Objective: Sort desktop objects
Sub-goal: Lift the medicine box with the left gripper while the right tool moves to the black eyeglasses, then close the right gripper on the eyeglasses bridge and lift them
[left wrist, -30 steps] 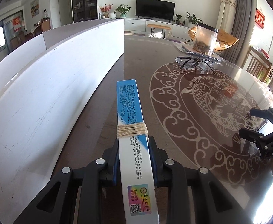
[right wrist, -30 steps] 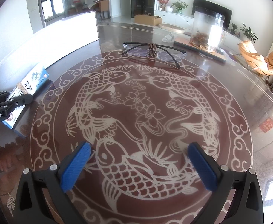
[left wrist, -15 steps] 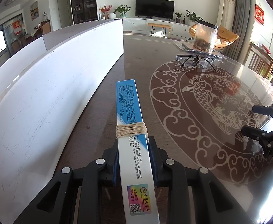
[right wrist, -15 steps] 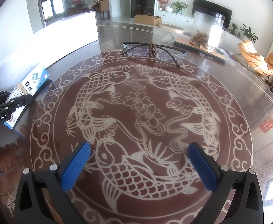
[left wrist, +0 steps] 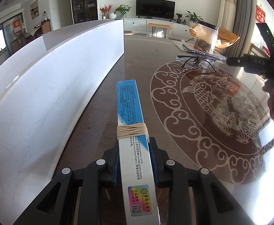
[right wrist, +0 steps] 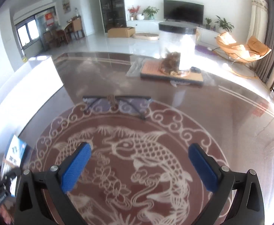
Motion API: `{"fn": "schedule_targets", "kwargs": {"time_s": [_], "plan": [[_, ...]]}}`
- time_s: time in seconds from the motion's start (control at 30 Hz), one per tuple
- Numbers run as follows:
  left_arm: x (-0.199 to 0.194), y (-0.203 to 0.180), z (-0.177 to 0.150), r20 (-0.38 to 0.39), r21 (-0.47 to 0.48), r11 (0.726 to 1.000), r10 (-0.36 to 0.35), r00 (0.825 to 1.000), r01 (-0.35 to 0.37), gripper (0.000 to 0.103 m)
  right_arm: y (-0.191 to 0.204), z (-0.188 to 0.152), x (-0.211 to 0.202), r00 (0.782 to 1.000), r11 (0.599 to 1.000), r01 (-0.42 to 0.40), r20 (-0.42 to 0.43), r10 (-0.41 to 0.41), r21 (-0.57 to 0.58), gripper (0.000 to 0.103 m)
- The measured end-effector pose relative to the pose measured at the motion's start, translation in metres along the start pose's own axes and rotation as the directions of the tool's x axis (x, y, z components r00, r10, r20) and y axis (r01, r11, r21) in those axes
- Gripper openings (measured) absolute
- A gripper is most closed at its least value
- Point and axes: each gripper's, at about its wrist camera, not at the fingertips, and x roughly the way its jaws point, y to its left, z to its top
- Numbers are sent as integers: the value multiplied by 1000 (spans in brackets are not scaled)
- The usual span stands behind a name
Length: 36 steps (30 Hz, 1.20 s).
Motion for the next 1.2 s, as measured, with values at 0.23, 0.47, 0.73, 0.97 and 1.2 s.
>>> {"fn": "schedule_targets", "kwargs": {"time_s": [0.23, 0.47, 0.73, 0.97, 1.2], "plan": [[0, 1, 0, 1, -5, 1000, -5, 1000, 5, 26, 15, 60, 79, 993, 990, 42, -112, -27, 133, 103], [-1, 4, 1, 3, -22, 999, -27, 1000, 27, 26, 54, 33, 88, 942, 968, -252, -226, 249, 15, 95], [-2, 2, 0, 2, -12, 1000, -13, 1000, 13, 26, 68, 28, 39, 942, 961, -267, -231, 245, -70, 98], [-2, 4, -1, 1, -10, 1000, -12, 1000, 12, 26, 100, 49, 66, 924, 923, -363, -177, 339, -125, 100], [-3, 2, -1, 1, -5, 1000, -5, 1000, 5, 26, 138, 10, 73, 851, 786, -476, -430, 300, -395, 99]]}}
